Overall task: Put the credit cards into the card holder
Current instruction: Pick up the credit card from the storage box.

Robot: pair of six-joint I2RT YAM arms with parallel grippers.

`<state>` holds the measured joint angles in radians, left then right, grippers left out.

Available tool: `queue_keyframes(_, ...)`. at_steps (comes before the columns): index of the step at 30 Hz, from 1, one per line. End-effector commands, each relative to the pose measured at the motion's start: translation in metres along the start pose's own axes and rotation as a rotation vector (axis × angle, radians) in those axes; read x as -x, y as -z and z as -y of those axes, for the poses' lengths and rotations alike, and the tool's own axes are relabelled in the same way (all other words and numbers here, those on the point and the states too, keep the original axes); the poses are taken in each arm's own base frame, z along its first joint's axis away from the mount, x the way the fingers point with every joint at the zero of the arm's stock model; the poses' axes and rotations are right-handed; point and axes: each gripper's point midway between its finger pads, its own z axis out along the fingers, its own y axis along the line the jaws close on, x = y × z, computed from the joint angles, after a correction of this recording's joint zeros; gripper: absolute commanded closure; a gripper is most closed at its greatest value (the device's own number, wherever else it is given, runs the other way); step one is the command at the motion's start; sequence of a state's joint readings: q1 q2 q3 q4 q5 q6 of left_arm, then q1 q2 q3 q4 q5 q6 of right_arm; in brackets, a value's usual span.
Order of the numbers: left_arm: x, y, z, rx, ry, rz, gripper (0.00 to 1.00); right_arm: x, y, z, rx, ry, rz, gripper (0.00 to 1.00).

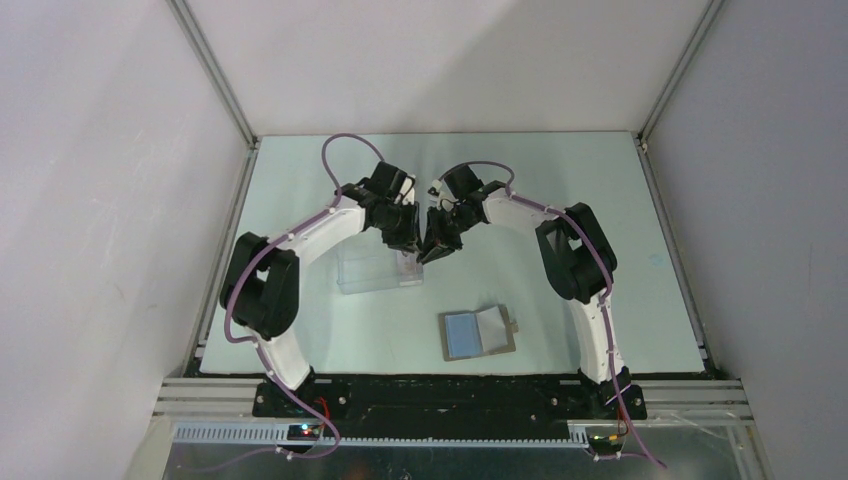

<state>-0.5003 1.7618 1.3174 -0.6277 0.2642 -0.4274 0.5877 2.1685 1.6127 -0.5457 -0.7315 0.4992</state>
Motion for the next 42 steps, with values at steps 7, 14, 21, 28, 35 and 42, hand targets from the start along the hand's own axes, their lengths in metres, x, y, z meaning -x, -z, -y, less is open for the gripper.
queue_keyframes(7,-0.002,-0.007,-0.012,0.056,0.003,0.022,0.77,-0.013,-0.021,0.021,-0.052,-0.024,-0.046,0.88)
queue_keyframes(14,-0.002,-0.007,-0.018,0.085,-0.003,0.025,0.98,-0.013,-0.02,0.019,-0.049,-0.018,-0.043,0.87)
queue_keyframes(21,0.009,0.008,-0.012,0.077,-0.016,0.078,1.0,-0.008,-0.005,-0.002,-0.008,0.02,-0.018,0.83)
queue_keyframes(28,0.021,0.04,-0.007,0.072,-0.001,0.176,1.0,0.004,0.045,-0.048,0.019,0.124,0.111,0.56)
queue_keyframes(35,0.026,0.076,-0.007,0.037,0.051,0.269,1.0,-0.004,0.097,-0.083,0.057,0.197,0.237,0.4)
queue_keyframes(42,0.021,0.132,0.014,-0.12,0.102,0.402,1.0,-0.028,0.147,-0.112,0.169,0.259,0.353,0.3)
